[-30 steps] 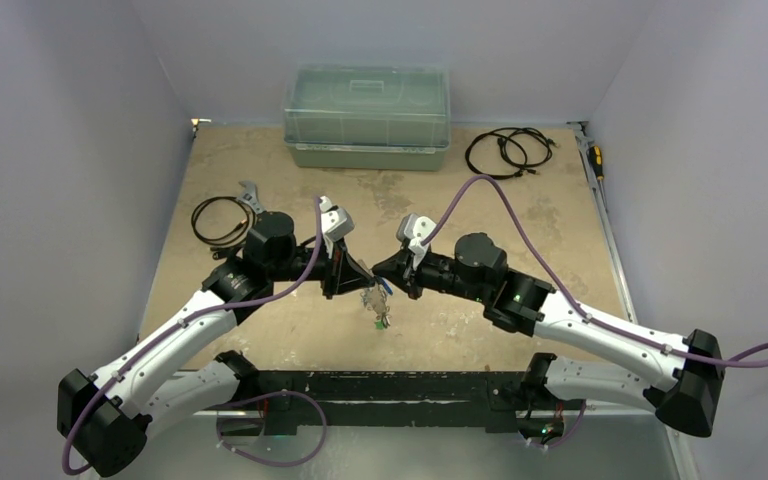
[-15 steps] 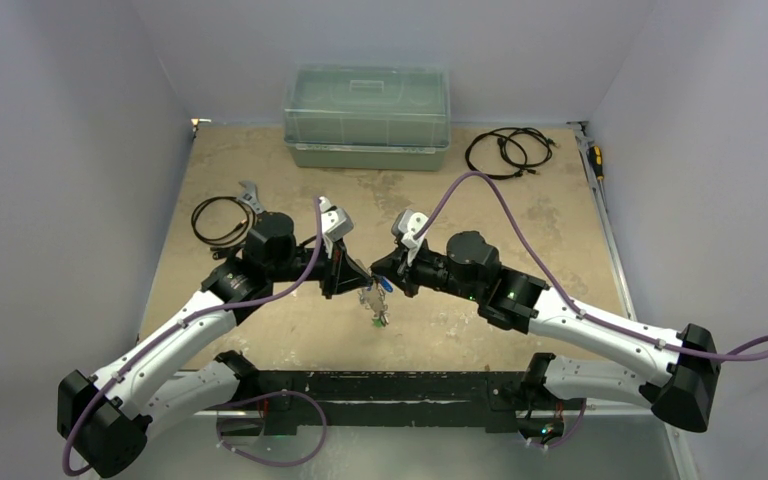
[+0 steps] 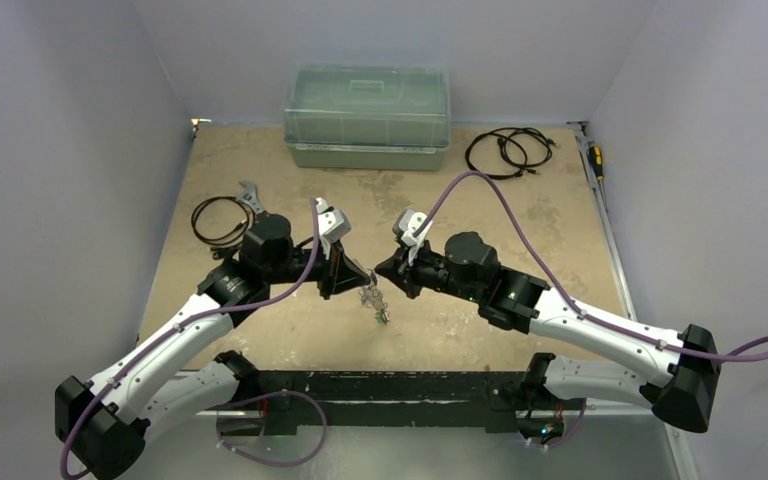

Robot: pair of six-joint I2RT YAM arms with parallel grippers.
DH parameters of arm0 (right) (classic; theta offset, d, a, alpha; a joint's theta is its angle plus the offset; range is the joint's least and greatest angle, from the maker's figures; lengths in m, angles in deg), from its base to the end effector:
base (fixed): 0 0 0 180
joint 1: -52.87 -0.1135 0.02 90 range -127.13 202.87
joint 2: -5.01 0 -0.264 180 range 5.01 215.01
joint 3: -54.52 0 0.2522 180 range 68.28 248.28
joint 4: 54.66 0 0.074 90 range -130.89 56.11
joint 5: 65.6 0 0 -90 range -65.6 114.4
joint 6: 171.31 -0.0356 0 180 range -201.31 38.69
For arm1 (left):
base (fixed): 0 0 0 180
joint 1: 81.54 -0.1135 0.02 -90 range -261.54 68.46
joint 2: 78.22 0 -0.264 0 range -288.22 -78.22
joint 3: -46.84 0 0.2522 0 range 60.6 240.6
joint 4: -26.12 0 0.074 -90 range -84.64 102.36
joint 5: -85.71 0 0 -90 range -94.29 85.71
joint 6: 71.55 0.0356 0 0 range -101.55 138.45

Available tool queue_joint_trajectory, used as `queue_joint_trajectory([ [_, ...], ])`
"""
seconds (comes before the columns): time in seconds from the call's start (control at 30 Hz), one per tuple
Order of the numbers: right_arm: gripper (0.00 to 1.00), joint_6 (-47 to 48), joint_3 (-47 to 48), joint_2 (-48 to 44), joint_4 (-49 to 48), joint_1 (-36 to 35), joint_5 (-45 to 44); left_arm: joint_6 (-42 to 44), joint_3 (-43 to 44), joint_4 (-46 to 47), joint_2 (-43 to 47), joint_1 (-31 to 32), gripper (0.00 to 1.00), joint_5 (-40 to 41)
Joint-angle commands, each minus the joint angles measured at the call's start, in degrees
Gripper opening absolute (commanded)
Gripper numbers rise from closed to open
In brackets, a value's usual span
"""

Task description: Put the keys on the keyring

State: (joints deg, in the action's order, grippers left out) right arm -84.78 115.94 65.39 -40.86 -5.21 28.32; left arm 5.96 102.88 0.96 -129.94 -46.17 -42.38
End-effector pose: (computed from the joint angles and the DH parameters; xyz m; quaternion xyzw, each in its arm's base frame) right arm 0.1293 0.2122 0.3234 -0.3772 0.6840 0.3421 0.5223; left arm 0.1530 -0.1356 0.3034 0.3359 0.7261 -0.4632 0.3814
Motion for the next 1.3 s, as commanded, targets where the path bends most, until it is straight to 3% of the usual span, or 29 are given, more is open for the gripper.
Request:
queue_joint_trajectory([
  [0.0,0.0,-0.53,1.82,0.09,1.52,0.08,-1.64,0.71,0.81,3.32,1.71,0.02,0.0,-1.03],
  [0.4,0.0,-1.02,1.35,-0.52,0.4,0.08,-2.15,0.98,0.81,3.31,2.48,0.04,0.0,-1.06],
  [0.47,0.08,-1.02,1.15,-0.46,0.15,0.08,-2.31,0.97,0.8,3.31,2.56,0.04,0.0,-1.03],
  [0.6,0.32,-0.93,0.88,-0.47,0.14,0.08,-3.7,1.04,0.77,3.31,2.91,0.02,0.0,-1.09],
  [0.77,0.38,-1.84,-1.6,-3.96,-3.89,0.08,-7.08,1.15,0.83,3.31,3.25,0.02,0.0,-1.28],
  [0.97,0.46,-2.57,-10.14,-12.1,-15.44,0.08,-8.92,2.72,0.73,3.22,4.45,0.03,0.0,-2.83],
  [1.1,0.51,-2.06,-12.77,-14.38,-19.59,0.08,-4.57,4.13,0.79,3.18,5.49,0.0,0.0,-4.79],
  [1.27,0.5,-1.31,-12.36,-14.3,-21.71,0.16,8.23,5.06,0.87,3.28,6.42,-0.04,0.0,-6.71],
])
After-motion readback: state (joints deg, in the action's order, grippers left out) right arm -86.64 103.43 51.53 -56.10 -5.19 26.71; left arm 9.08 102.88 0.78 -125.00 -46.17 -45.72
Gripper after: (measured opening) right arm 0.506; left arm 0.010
